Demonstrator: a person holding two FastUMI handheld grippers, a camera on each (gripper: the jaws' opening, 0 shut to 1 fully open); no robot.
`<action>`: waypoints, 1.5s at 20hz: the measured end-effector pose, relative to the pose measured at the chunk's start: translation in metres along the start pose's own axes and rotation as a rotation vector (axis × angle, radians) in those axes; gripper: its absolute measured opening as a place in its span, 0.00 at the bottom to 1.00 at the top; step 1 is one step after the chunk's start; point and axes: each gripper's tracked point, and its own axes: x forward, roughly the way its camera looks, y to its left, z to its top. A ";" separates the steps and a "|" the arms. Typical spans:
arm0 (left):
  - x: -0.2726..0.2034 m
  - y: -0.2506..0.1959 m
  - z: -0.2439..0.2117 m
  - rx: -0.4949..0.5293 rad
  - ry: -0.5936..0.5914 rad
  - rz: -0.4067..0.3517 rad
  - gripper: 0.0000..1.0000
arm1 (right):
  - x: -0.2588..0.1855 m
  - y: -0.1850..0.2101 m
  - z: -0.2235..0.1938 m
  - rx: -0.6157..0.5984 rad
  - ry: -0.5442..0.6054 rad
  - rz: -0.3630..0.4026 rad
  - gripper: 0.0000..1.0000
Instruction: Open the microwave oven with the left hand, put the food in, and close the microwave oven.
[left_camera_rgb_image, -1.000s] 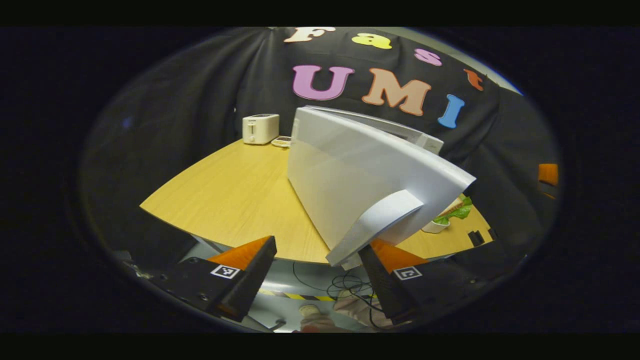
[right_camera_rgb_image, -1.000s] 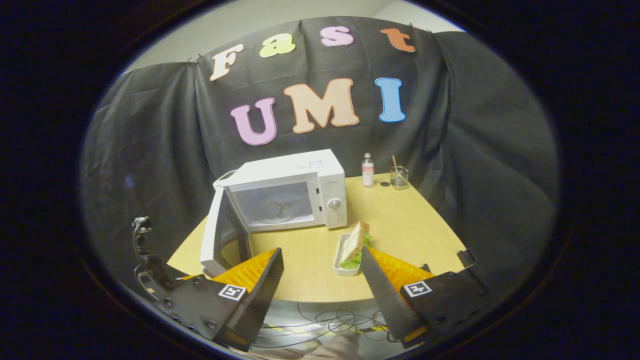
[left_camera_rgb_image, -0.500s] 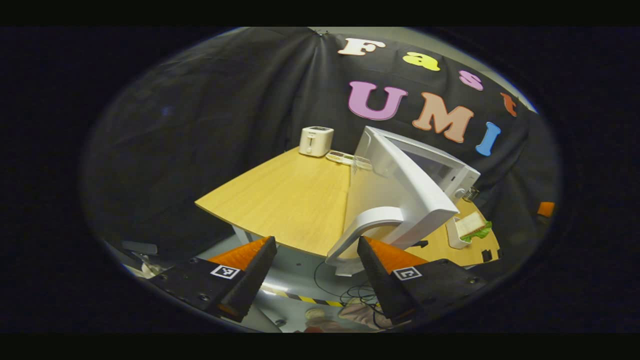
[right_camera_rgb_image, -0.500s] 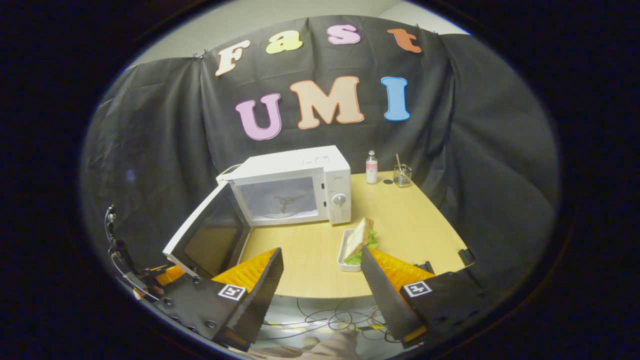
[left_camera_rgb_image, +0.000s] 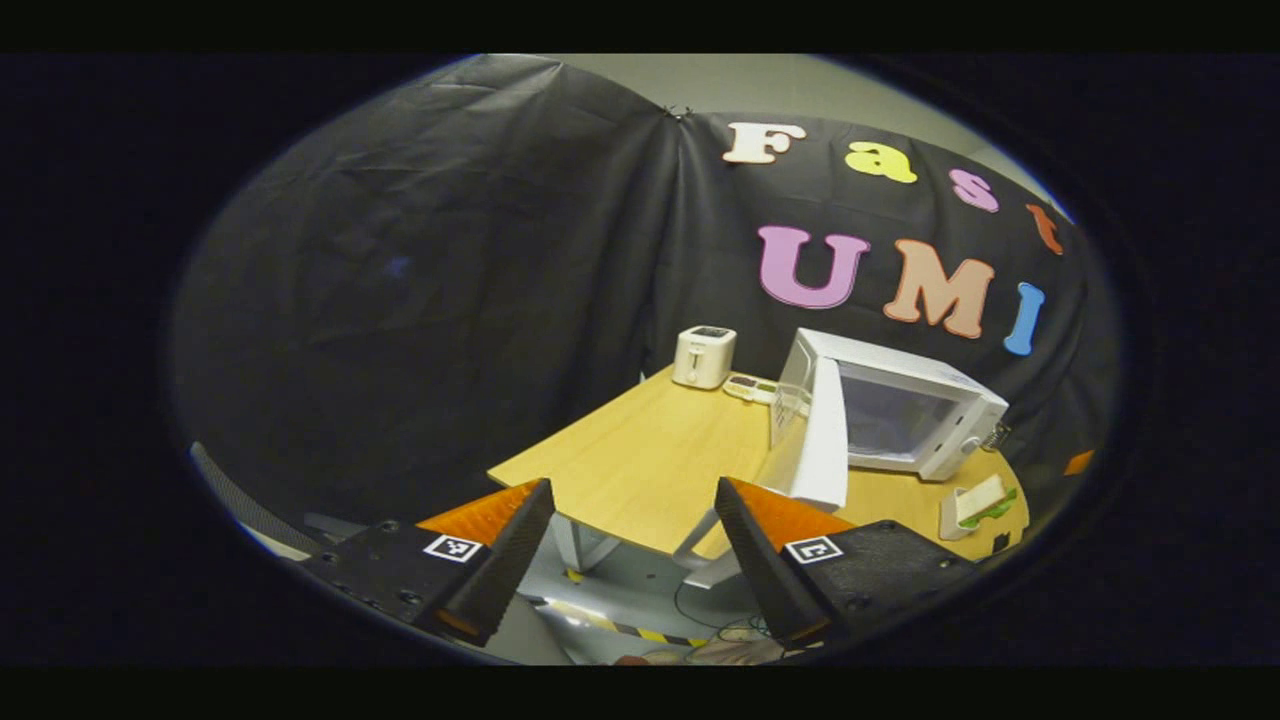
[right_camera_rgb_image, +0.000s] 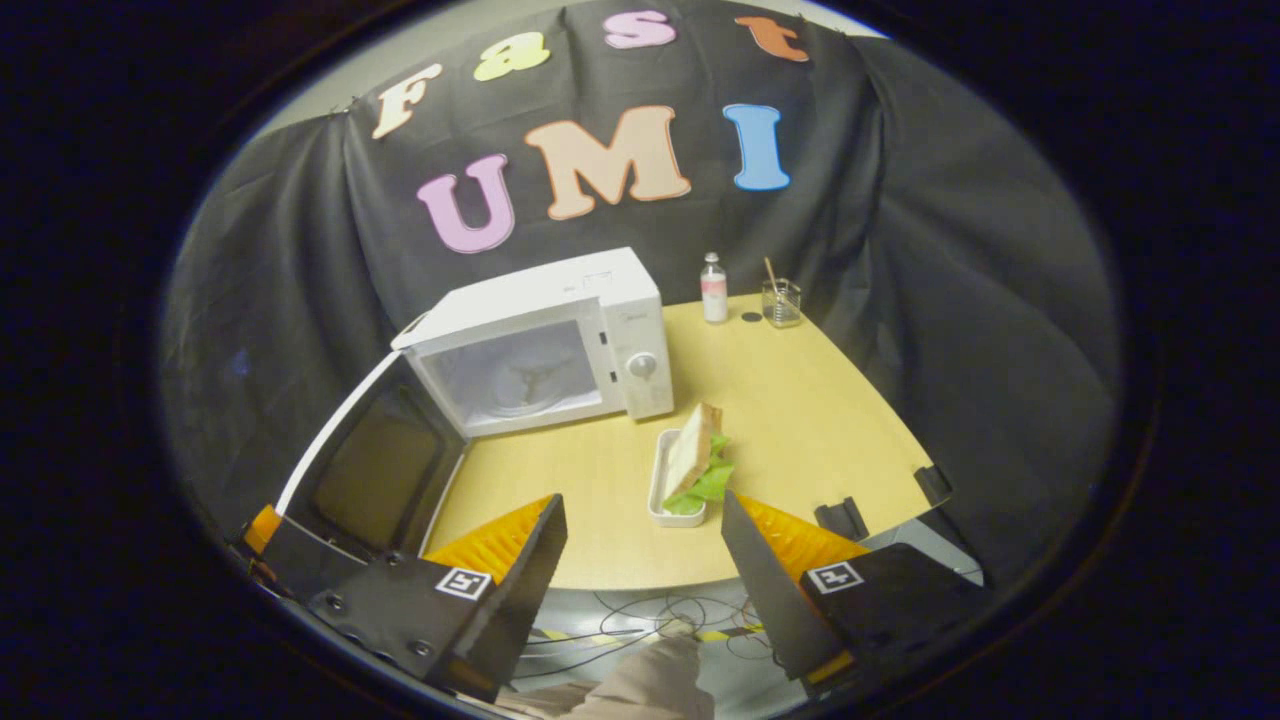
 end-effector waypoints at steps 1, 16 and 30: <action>0.001 0.002 0.008 0.004 -0.018 0.024 0.94 | 0.010 -0.004 0.009 0.006 0.003 -0.002 0.98; 0.052 -0.016 0.066 0.000 -0.141 0.315 0.94 | 0.200 -0.062 -0.007 0.205 0.533 0.062 0.91; 0.079 -0.037 0.061 -0.026 -0.090 0.361 0.94 | 0.238 -0.047 -0.062 0.286 0.745 0.124 0.44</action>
